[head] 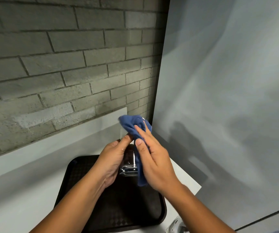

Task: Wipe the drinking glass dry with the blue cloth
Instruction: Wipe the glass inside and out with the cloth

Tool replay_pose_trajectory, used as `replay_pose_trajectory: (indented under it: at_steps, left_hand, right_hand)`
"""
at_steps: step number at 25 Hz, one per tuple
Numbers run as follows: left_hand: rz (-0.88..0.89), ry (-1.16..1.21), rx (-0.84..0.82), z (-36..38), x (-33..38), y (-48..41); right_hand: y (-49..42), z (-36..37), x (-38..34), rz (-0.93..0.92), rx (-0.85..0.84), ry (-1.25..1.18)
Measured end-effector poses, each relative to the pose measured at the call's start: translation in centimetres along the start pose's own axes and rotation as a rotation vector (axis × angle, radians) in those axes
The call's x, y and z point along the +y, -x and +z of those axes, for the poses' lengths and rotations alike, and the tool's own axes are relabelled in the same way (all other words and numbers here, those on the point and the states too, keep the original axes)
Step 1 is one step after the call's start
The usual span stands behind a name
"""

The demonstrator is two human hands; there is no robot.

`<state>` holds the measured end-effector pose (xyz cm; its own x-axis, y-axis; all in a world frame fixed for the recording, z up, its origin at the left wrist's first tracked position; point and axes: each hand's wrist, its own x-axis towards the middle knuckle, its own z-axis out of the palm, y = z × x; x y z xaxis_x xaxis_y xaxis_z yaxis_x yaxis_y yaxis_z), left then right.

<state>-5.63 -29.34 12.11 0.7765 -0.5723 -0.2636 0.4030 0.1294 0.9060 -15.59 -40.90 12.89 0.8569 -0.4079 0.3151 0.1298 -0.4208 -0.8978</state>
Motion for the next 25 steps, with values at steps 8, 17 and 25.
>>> replay_pose_trajectory:
  at_steps: [8, 17, 25]
  left_hand:
    - [0.009, -0.012, -0.011, -0.4, -0.1, 0.8]
    - [0.028, 0.023, 0.01, 0.2, -0.1, 1.1]
    - [0.034, 0.031, 0.068, 0.5, -0.3, 0.8]
  right_hand:
    - [-1.2, -0.8, 0.6, -0.065, 0.046, 0.086]
    - [-1.7, -0.5, 0.3, 0.031, 0.098, -0.07]
    - [1.1, 0.8, 0.8, 0.115, 0.099, -0.291]
